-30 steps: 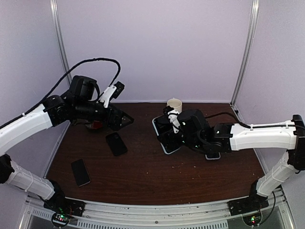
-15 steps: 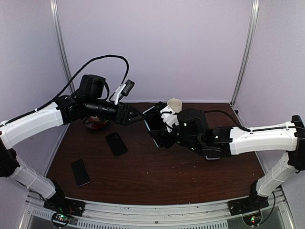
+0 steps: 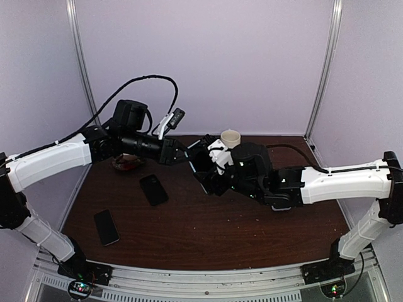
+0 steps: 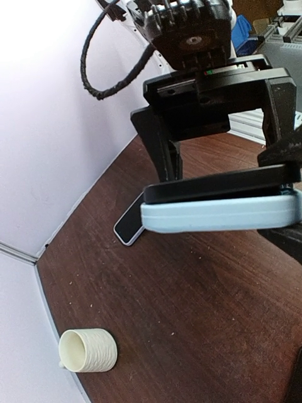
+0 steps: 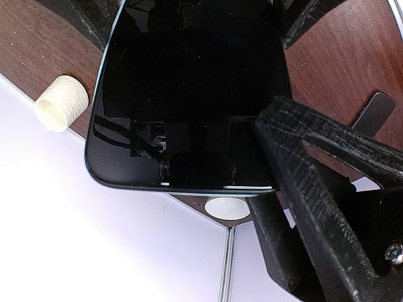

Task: Put the phone into the phone case

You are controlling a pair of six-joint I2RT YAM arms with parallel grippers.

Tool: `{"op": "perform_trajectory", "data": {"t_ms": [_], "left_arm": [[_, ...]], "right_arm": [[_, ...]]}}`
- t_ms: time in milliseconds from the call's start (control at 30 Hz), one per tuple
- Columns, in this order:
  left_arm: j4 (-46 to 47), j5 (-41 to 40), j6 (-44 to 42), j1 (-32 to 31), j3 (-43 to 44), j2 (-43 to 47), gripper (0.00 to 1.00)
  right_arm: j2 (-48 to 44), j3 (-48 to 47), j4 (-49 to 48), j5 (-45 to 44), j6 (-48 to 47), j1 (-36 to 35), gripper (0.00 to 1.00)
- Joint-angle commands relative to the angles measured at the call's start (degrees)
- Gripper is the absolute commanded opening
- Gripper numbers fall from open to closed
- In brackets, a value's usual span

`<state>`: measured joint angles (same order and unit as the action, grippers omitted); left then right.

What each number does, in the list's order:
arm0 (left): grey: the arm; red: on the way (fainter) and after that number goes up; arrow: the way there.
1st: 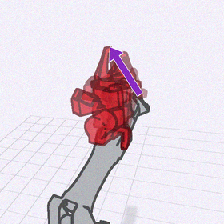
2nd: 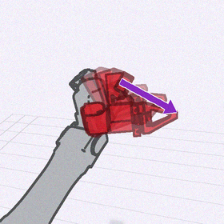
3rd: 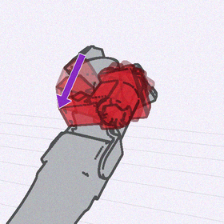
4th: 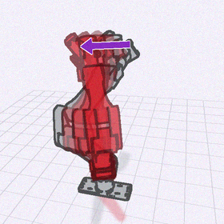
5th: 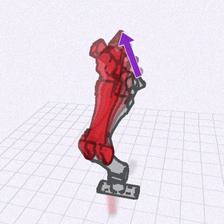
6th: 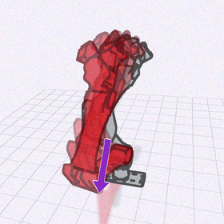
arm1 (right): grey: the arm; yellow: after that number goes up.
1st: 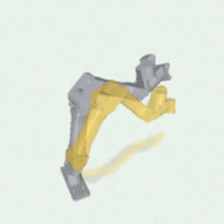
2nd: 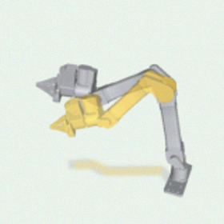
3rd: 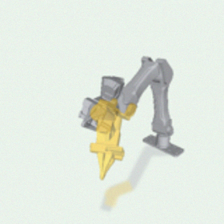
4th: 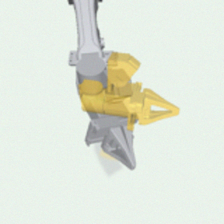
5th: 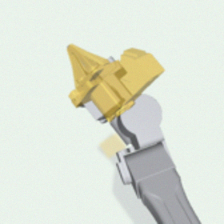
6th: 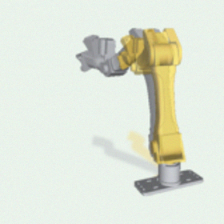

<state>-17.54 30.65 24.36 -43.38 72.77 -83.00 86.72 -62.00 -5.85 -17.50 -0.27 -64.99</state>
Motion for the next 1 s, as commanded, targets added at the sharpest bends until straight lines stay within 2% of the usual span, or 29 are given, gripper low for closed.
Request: {"op": "perform_trajectory", "data": {"t_ms": [0, 133, 233, 367, 433, 567, 600, 733, 967], "left_arm": [[2.87, 0.65, -0.86, -0.56, 1.76, -0.45, 0.26], [2.55, 1.15, -1.60, -0.66, 1.76, -0.79, 0.14], [1.76, 1.09, -2.35, -0.76, 1.76, -1.02, 0.00], [-0.56, 0.13, -4.12, -0.91, 1.86, -1.20, 0.00], [-2.13, -1.38, -5.83, -1.05, 1.68, -1.20, 0.00], [-4.66, -5.71, -11.41, -2.37, -0.06, -1.11, 0.00], [-4.50, -6.73, -13.40, -2.86, -1.11, -0.97, 0.00], [-4.50, -9.77, -19.40, -4.91, -5.41, -1.18, 0.00], [-5.12, -12.26, -28.58, -8.77, -9.81, -2.39, 0.00]], "right_arm": [[-0.01, -2.47, -3.23, -1.32, -0.78, -0.46, 0.44], [-0.12, -2.43, -3.04, -1.38, -0.83, -0.41, 0.44], [-0.32, -2.26, -3.03, -1.48, -1.10, -0.41, 0.43], [-0.32, -2.10, -2.85, -0.88, -1.61, -0.44, 0.47], [-0.21, -1.64, -2.92, 0.70, -1.95, -0.46, 0.58], [0.43, -0.16, -1.51, 5.37, -2.58, -0.23, 0.93], [0.50, 0.57, -0.79, 6.83, -2.61, -0.16, 0.99], [-1.84, 5.68, 0.11, 15.48, -2.45, 0.78, 1.00], [-8.80, 16.61, -3.34, 38.53, -3.40, 7.73, 0.99]]}}
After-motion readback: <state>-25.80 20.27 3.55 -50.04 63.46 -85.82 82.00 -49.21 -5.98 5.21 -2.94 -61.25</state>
